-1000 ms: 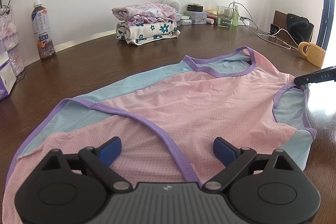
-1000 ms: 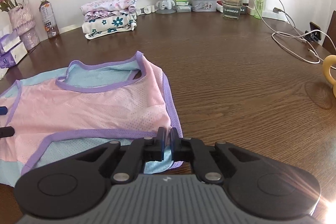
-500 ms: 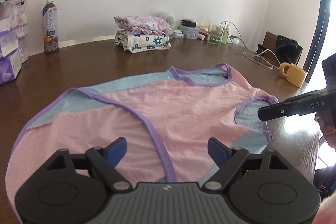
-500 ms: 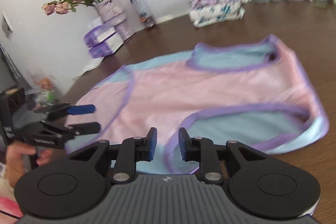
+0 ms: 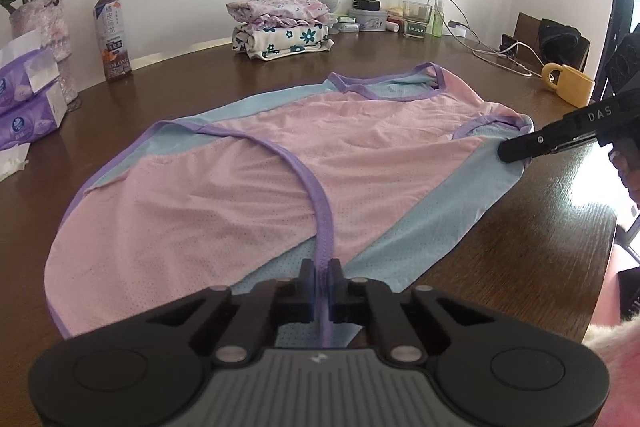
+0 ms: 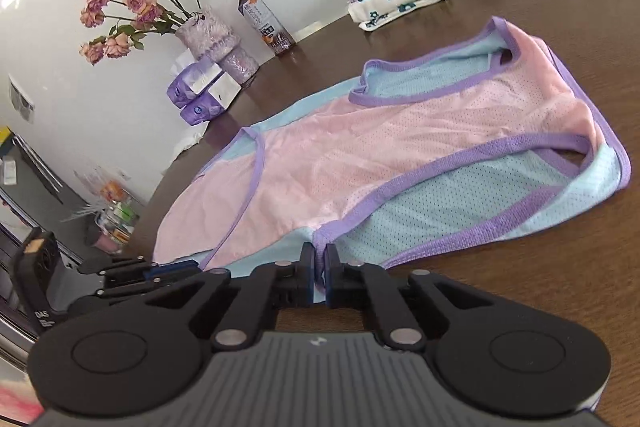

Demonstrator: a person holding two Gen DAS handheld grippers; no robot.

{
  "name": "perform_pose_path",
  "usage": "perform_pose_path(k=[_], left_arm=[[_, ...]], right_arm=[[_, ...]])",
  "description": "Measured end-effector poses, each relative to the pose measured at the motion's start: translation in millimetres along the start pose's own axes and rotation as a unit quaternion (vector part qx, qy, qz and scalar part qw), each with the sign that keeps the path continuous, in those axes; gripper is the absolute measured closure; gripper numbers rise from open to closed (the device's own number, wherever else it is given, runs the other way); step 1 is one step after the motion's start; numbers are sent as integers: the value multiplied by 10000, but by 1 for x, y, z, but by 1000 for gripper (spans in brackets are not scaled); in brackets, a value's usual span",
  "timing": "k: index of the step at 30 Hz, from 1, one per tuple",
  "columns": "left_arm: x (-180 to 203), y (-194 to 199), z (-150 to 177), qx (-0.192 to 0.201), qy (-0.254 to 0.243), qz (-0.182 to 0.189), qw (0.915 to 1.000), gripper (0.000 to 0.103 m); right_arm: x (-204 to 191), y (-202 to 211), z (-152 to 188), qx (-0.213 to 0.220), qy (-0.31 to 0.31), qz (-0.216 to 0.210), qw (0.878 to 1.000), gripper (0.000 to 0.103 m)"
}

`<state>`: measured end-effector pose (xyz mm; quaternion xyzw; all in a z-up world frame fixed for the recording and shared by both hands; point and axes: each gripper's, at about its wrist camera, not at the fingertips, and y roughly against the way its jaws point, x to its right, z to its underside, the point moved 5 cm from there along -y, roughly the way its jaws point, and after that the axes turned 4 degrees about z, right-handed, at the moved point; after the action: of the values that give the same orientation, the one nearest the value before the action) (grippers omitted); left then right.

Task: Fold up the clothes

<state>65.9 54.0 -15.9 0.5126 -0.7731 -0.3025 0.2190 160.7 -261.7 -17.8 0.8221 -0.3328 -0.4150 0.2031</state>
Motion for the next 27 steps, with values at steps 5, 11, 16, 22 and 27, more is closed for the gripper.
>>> perform_pose_path(k=[5, 11, 16, 22, 27], left_arm=[[4, 6, 3, -177, -249, -48, 9995, 99], [5, 16, -6, -30, -118, 3, 9999, 78], [15, 7, -23, 233, -246, 48, 9994, 77], [20, -16, -14, -106, -385, 66, 9992, 78], [11, -7, -5, -122, -216, 190, 9995, 78]], right_arm=[[4, -8, 13, -272, 122, 206, 9993, 98], [0, 11, -7, 255, 491, 403, 9977, 75], [-7, -11, -37, 779, 1398, 1408, 9770, 74], [-17, -50, -37, 334, 2210, 1488, 9633, 75], [-1, -46, -38, 266, 2328, 1822, 9549, 70]])
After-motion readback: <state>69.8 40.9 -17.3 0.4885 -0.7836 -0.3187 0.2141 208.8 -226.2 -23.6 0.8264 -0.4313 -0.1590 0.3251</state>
